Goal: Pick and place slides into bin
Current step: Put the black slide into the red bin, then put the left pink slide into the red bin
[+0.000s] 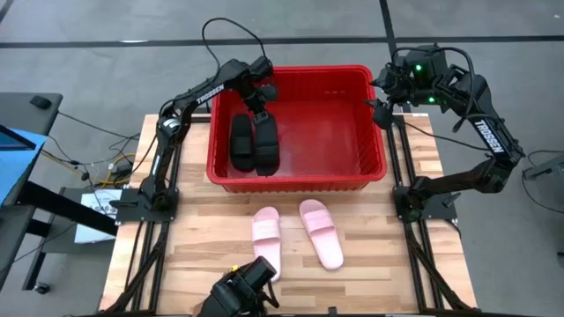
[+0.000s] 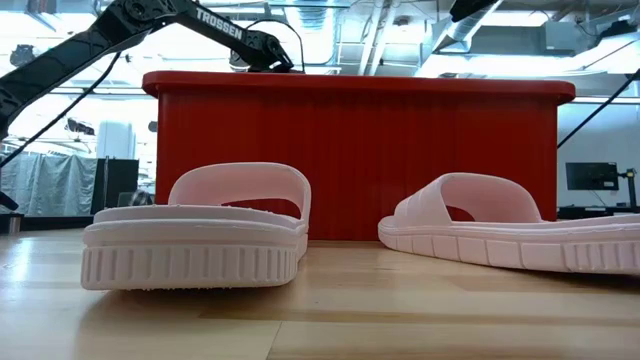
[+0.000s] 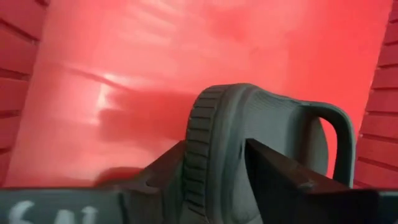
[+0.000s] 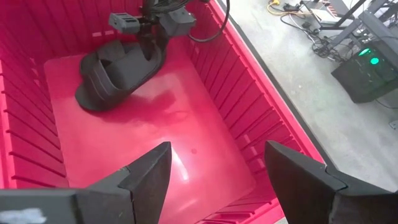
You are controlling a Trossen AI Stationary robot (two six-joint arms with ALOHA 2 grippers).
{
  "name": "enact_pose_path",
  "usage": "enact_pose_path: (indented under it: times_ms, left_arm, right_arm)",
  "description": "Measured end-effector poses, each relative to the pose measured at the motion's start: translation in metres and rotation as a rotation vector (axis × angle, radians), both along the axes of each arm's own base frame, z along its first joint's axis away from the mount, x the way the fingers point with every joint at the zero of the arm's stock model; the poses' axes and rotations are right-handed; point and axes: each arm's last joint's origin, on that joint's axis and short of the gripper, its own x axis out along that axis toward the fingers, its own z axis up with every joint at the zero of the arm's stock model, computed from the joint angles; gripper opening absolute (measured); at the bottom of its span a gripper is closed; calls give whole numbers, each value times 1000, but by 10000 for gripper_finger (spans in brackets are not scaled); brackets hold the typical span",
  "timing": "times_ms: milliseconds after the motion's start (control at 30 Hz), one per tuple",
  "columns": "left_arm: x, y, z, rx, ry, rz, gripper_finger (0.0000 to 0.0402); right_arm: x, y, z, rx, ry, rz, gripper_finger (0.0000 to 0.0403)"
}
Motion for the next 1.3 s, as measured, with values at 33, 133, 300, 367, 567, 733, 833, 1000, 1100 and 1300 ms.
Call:
enact_pose_path:
  times_ms: [33,133,300,367,567,733,833,1000,1100,1300]
  left_arm:
    - [0,0,0,0,3,1,158]
    - [-1,0,0,8,13,4,181]
    - [-2,0,-1,14,33,9,204]
    - [-2,0,-1,13,34,9,209]
    - [-2,0,-1,27,47,13,211]
    - [-2,3,-1,73,67,28,211]
    - [-2,3,-1,111,99,33,211]
    - [-2,4,-1,142,121,28,211]
    - [-2,4,-1,147,124,27,211]
    - [-2,4,-1,150,122,27,211]
  right_arm:
    - [0,0,0,0,0,0,249]
    - [0,0,0,0,0,0,249]
    - [0,0,0,1,0,0,249]
    - [0,0,0,0,0,0,249]
    - [0,0,0,0,0,0,249]
    - [0,0,0,0,0,0,249]
    - [0,0,0,0,0,0,249]
    - [0,0,1,-6,-6,1,249]
    - [0,0,1,-7,-7,0,249]
    - [1,0,1,-8,-9,0,249]
